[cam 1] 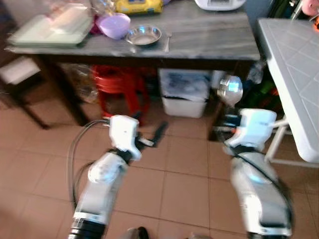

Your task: Setting the table

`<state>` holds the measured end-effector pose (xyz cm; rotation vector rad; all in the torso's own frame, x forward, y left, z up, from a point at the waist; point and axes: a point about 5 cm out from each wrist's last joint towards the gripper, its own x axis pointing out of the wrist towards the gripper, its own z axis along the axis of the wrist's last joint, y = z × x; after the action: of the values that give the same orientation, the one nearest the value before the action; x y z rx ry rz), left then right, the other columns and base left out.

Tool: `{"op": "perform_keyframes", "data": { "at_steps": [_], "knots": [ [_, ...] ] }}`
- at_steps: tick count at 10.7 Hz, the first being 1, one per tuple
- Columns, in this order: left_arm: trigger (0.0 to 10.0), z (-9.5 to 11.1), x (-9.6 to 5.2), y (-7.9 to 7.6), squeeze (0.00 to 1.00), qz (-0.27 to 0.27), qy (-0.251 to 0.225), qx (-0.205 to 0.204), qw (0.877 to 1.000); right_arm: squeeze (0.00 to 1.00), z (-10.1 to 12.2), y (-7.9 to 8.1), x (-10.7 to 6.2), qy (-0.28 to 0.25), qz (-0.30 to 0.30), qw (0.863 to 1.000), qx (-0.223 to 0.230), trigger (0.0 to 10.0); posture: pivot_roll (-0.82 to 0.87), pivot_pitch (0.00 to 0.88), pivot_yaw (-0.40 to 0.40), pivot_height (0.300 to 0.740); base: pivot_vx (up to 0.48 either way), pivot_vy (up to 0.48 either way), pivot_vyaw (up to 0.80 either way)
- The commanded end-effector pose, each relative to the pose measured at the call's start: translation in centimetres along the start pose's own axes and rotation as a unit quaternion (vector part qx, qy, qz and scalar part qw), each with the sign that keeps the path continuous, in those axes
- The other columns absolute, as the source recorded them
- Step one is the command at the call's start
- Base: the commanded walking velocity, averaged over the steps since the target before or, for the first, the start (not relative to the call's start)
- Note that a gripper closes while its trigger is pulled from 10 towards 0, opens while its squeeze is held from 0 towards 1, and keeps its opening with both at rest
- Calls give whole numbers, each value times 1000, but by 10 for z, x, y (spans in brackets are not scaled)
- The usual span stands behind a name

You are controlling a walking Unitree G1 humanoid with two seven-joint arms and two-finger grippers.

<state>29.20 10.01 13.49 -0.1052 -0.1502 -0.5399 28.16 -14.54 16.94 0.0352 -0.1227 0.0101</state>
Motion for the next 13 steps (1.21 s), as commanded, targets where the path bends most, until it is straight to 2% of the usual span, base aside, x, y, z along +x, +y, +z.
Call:
{"op": "perform_keyframes", "data": {
  "at_steps": [1,13],
  "knots": [
    [10000,-1,1,-4,0,-7,1,0,1000,0,3,-6,-1,-7,-12,1000,-3,10000,-195,172,63,740,405,0,0],
    [10000,0,1,-4,0,-14,2,6,1000,0,1,-5,-1,-4,-16,1000,2,10000,-192,167,71,740,407,0,0]
  ]
}}
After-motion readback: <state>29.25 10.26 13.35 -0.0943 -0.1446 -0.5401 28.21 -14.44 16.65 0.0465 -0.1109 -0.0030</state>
